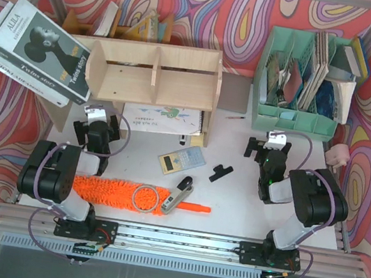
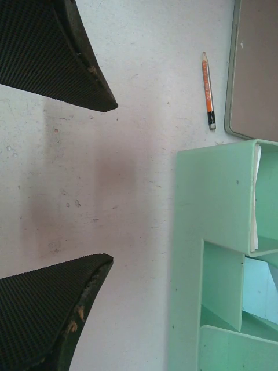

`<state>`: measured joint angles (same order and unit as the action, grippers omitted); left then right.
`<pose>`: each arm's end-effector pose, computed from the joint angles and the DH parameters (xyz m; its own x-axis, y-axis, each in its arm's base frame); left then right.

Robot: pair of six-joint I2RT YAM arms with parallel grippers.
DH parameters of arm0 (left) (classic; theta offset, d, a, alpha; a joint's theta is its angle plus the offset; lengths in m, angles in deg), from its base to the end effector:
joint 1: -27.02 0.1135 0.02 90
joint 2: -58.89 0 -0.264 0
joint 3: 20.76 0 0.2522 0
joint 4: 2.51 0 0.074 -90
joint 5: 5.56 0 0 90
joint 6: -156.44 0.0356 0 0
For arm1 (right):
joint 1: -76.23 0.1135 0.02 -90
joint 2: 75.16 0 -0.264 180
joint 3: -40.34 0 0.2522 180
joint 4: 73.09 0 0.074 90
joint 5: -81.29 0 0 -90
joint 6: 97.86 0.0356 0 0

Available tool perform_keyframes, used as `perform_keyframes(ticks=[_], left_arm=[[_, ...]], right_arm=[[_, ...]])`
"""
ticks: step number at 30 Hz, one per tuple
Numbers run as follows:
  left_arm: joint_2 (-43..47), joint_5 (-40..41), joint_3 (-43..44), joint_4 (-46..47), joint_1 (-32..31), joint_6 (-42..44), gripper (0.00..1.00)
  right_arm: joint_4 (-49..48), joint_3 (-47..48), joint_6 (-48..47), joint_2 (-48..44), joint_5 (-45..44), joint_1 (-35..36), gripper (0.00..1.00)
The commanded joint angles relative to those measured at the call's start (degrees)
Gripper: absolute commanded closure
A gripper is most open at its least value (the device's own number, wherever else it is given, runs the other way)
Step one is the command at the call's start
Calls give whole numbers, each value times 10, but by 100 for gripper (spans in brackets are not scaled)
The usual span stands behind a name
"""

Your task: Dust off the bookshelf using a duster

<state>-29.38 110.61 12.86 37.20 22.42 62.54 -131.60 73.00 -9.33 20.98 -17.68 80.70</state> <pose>0.2607 -0.0052 0.1444 -0.2324 -0.0425 -0.9717 -0.3694 0.9280 0.0477 0.2692 0.0155 0.1409 -0.0883 -0.0323 -0.9956 0.0756 0.9964 -0.0391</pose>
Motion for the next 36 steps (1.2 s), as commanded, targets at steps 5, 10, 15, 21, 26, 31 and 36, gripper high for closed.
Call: perform_keyframes(ticks=[5,10,15,21,26,31,36], left_arm=[[-2,-13,5,12,-5,2,2],[-2,-13,5,13,-5,3,2],[-1,-14,5,13,-4,3,2],[1,-22,-4,28,-4,4,2],[0,-31,-56,126,-4,7,2],[-13,-50,-103,228,-5,13,2],[-19,-62,-130,285,-6,16,2]], right_arm=[[-5,-3,3,5,-4,-3,1],[-5,-3,3,5,-4,-3,1],[-5,-3,4,5,-4,-3,1],[-5,-3,3,5,-3,-4,1],[-11,-7,0,4,-5,-3,1],[-11,-7,0,4,-5,-4,1],[-29,-16,-9,1,11,-3,1]])
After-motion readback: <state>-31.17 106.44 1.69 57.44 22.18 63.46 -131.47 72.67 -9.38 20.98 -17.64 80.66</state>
